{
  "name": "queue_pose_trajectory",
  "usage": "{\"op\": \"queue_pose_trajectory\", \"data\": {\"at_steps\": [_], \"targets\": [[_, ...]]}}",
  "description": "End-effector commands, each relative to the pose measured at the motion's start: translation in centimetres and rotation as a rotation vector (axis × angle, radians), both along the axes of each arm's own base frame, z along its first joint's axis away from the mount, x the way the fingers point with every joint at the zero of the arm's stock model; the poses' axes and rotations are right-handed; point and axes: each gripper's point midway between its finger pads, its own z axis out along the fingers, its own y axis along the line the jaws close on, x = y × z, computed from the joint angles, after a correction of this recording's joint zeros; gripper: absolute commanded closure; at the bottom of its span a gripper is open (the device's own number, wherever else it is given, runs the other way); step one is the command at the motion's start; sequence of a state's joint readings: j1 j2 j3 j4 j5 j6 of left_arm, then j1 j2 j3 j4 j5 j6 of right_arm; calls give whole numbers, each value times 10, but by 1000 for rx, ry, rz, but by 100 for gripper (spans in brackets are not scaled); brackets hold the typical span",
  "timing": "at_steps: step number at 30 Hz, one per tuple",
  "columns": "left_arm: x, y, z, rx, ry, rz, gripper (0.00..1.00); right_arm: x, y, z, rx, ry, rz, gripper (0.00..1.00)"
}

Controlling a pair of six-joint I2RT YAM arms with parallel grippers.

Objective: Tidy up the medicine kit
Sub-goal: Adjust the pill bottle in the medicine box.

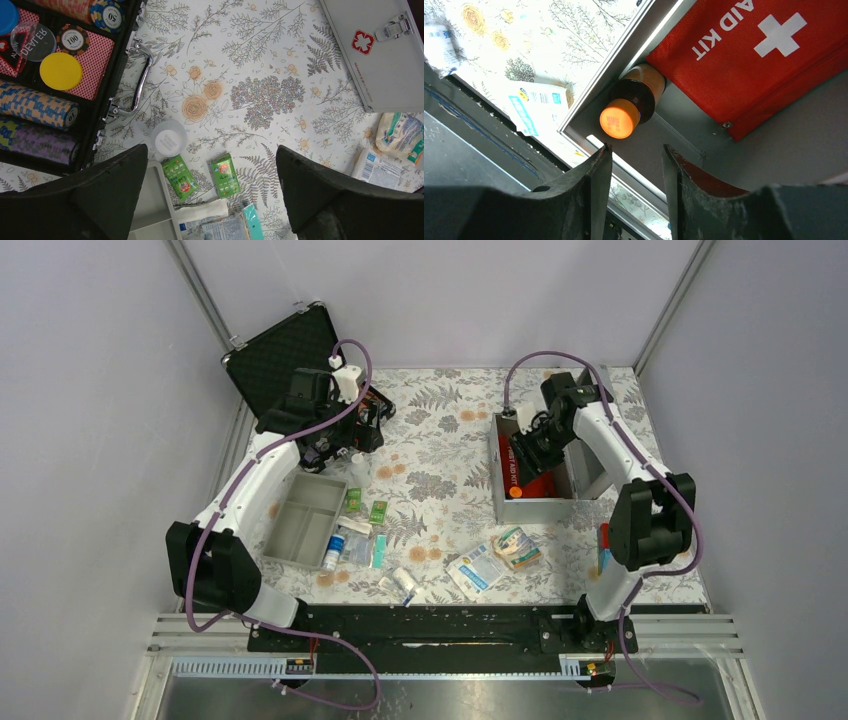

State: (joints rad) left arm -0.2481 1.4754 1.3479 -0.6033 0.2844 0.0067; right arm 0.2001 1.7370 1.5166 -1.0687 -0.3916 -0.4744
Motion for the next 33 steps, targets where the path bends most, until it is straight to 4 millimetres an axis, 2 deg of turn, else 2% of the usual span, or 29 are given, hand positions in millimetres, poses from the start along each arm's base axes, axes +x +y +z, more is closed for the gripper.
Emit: {"op": "queue_pose_trajectory", "data": {"at_steps": [1,6,10,17,21,23,25,30,33], "targets": [[3,-1,20,-30,-69,-4,1,-4,10,-3,38,51,7,52],[3,0,19,-28,-68,0,1,-8,11,-13,22,71,33,52],[3,0,19,-28,-70,-1,1,-6,3,-24,-32,79,12,55],[3,-1,19,-28,-66,-2,2,-3,-29,-43,-212,74,9,62],[3,-1,18,-27,-63,-2,1,-2,-55,-51,-343,36,25,63],[4,-1,17,-27,-61,-3,1,-2,-61,-50,-363,29,22,64],[5,-2,17,-30,-62,-6,1,-3,-53,-42,-305,25,17,64],[5,-2,17,-29,-60,-5,1,-11,-3,-5,-8,6,50,54],[5,-2,17,-31,-60,-7,1,-17,15,6,94,51,58,50]]}}
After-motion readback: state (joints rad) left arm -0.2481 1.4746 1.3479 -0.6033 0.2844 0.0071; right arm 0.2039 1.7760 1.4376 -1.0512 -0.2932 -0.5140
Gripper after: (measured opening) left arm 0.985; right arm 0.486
